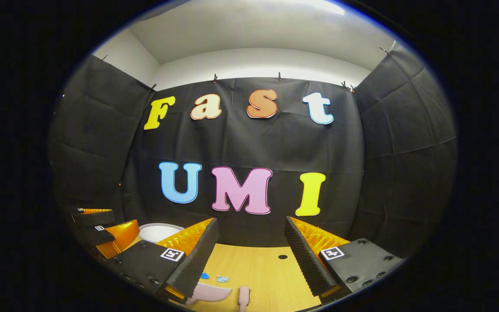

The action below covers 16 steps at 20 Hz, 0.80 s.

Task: Pick up the small broom and dustpan from the desktop, sweep the trash into the dustpan with the broom, and then empty the trash into the garbage bin.

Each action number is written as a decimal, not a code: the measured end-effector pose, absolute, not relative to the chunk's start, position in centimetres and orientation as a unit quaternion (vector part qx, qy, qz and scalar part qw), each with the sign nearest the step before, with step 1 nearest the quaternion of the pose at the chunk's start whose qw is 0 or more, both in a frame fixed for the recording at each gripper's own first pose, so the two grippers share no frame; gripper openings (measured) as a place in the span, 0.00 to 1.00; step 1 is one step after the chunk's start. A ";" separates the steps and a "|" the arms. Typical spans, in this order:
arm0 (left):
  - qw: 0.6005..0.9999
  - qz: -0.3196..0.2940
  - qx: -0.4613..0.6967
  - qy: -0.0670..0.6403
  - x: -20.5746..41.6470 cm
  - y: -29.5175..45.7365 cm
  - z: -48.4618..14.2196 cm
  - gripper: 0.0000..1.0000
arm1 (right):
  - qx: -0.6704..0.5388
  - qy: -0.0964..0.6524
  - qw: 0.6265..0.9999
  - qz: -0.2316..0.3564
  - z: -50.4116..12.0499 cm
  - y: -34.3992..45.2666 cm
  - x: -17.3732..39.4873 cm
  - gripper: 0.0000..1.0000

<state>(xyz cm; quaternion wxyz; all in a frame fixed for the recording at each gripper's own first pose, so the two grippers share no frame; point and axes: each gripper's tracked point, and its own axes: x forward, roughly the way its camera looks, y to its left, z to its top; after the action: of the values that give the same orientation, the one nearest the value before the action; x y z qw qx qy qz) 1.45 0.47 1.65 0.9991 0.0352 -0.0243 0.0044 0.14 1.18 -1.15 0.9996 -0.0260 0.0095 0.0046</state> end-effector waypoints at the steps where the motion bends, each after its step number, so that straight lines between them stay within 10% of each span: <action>1: 0.999 0.002 0.035 -0.022 1.4 0.3 1.4 0.80 | -0.026 0.009 1.000 0.005 -1.2 1.3 0.2 0.94; 16: 0.999 -0.006 0.036 0.001 3.0 -0.1 0.1 0.81 | -0.025 0.022 0.999 0.001 -2.5 1.3 1.8 0.94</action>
<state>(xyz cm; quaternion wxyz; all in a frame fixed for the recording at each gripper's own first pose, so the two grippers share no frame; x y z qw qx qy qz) 3.02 -0.08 0.09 0.9993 0.0358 0.0013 -0.0062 1.82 1.29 -2.48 0.9994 -0.0251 0.0224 0.0011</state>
